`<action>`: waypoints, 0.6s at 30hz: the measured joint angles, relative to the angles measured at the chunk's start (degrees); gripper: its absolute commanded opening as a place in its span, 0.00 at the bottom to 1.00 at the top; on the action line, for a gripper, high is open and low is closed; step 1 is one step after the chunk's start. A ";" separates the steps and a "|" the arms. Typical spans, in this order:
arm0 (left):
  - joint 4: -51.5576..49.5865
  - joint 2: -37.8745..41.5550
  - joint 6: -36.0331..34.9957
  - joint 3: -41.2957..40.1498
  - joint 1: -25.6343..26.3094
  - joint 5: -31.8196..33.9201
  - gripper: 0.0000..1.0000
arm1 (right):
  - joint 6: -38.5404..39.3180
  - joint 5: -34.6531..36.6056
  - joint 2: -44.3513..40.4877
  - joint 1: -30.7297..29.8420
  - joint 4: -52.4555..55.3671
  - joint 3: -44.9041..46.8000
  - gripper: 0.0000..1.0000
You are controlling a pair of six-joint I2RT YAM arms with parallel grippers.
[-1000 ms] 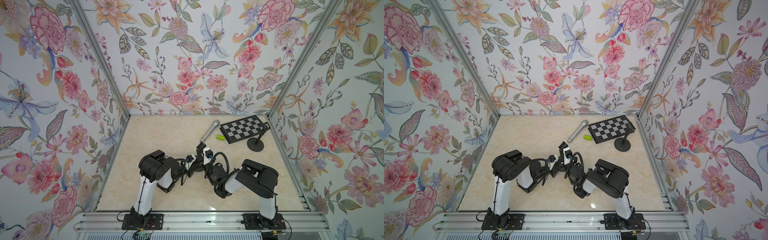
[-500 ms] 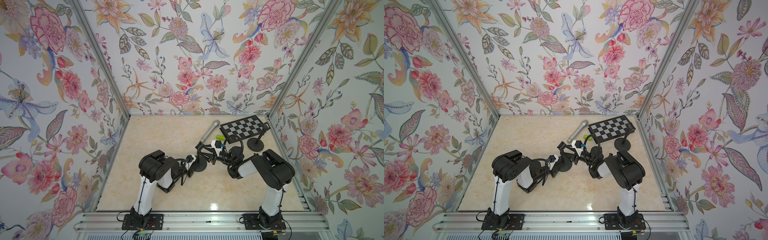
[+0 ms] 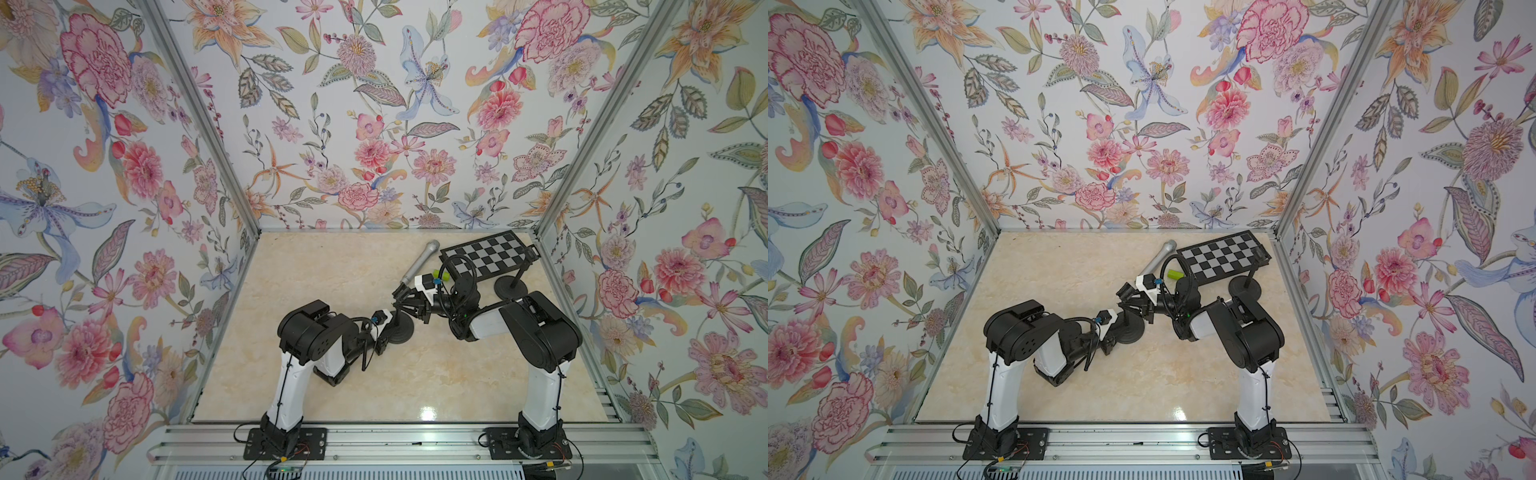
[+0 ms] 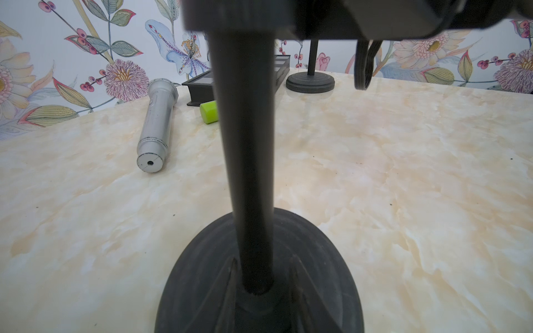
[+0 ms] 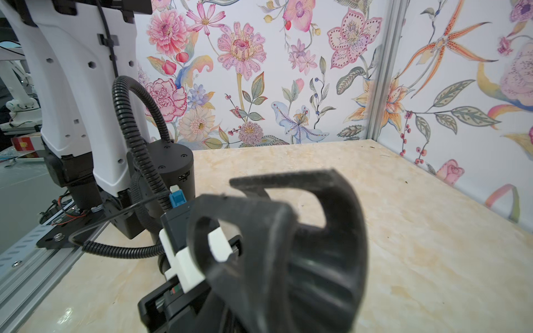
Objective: Assemble a microphone stand
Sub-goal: Screw the microphone stand pole into the microphone stand base.
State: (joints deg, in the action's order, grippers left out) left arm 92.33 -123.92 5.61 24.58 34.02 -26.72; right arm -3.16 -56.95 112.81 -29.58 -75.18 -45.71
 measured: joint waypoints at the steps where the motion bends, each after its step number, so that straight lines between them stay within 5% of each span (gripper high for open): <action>1: 0.00 0.00 0.02 0.00 0.00 0.00 0.31 | 0.15 1.79 -0.13 -0.33 -0.72 0.70 0.00; 5: 0.00 0.00 0.02 0.04 -0.02 -0.02 0.31 | 0.39 18.67 -3.02 -4.79 -3.04 5.88 0.00; 14: 0.00 -0.17 0.42 0.33 -0.28 0.15 0.31 | 3.78 83.93 -1.97 -27.41 -9.84 9.11 0.00; 17: 0.00 -0.22 0.44 0.35 -0.28 0.09 0.31 | 4.70 91.47 0.31 -29.88 -14.03 8.68 0.00; 18: 0.00 -0.22 0.44 0.35 -0.28 0.07 0.31 | 4.74 91.23 0.52 -29.79 -14.93 8.98 0.18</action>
State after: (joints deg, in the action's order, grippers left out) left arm 92.33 -124.14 6.04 24.93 33.74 -26.65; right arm 1.58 34.28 113.34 -59.37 -90.11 -36.73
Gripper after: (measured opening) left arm 0.311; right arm 0.264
